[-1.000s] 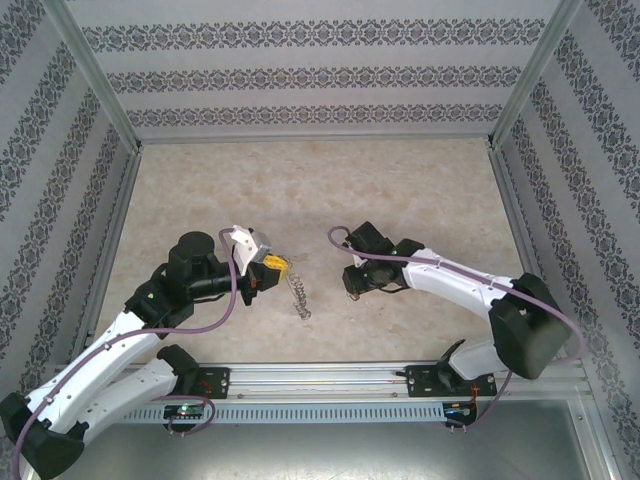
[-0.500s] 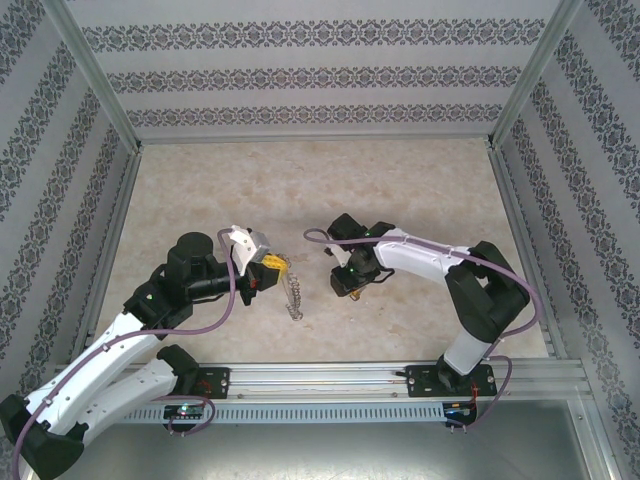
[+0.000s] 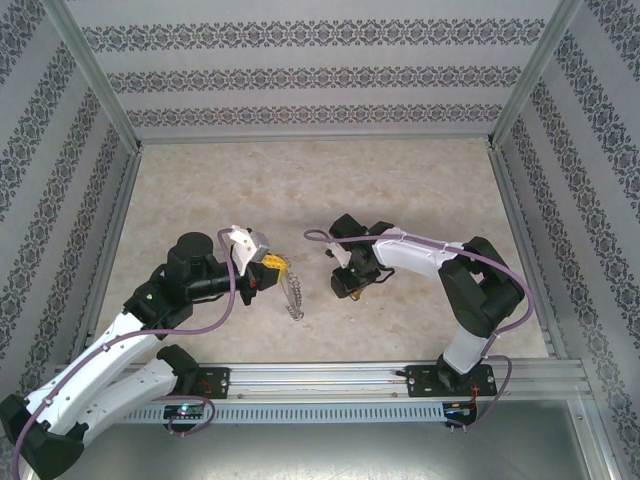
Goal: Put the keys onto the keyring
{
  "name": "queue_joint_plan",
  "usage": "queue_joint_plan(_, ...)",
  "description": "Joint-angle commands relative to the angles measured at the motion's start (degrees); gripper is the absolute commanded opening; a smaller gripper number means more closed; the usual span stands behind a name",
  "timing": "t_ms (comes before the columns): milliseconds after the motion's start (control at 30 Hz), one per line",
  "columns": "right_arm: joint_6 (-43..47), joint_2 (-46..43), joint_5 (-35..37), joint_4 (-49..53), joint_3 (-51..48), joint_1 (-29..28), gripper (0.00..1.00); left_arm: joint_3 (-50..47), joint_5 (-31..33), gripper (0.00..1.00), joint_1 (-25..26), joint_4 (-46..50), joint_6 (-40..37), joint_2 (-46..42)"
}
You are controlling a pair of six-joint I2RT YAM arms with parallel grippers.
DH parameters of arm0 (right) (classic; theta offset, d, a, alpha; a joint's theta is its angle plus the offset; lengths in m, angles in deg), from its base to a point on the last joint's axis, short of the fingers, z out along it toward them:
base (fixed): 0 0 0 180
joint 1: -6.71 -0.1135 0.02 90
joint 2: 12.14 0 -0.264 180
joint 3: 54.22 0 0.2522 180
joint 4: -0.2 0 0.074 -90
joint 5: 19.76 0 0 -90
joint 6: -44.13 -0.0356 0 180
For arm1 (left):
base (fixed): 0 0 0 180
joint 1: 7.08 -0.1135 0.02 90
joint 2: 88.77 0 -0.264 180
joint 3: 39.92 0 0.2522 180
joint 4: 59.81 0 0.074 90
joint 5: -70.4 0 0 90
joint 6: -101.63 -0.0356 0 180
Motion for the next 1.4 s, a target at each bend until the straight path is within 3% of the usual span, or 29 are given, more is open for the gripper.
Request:
queue_joint_plan(0, -0.5, 0.8, -1.1, -0.6, -1.4, -0.5, 0.44, 0.5, 0.1, 0.00, -0.9, -1.5, -1.1, -0.8)
queue_joint_plan(367, -1.9, 0.5, -0.6, -0.6, -2.3, -1.7, 0.42, 0.4, -0.1, 0.00, -0.9, -1.8, -0.9, -1.6)
queue_joint_plan(933, -4.4, -3.8, 5.2, -0.5, -4.4, -4.8, 0.27, 0.3, -0.6, 0.00, -0.8, -2.1, -0.5, -2.4)
queue_joint_plan(1367, -4.7, -4.6, 3.2, -1.9, -5.7, -5.0, 0.28, 0.3, -0.7, 0.00, -0.8, -2.1, -0.4, -2.6)
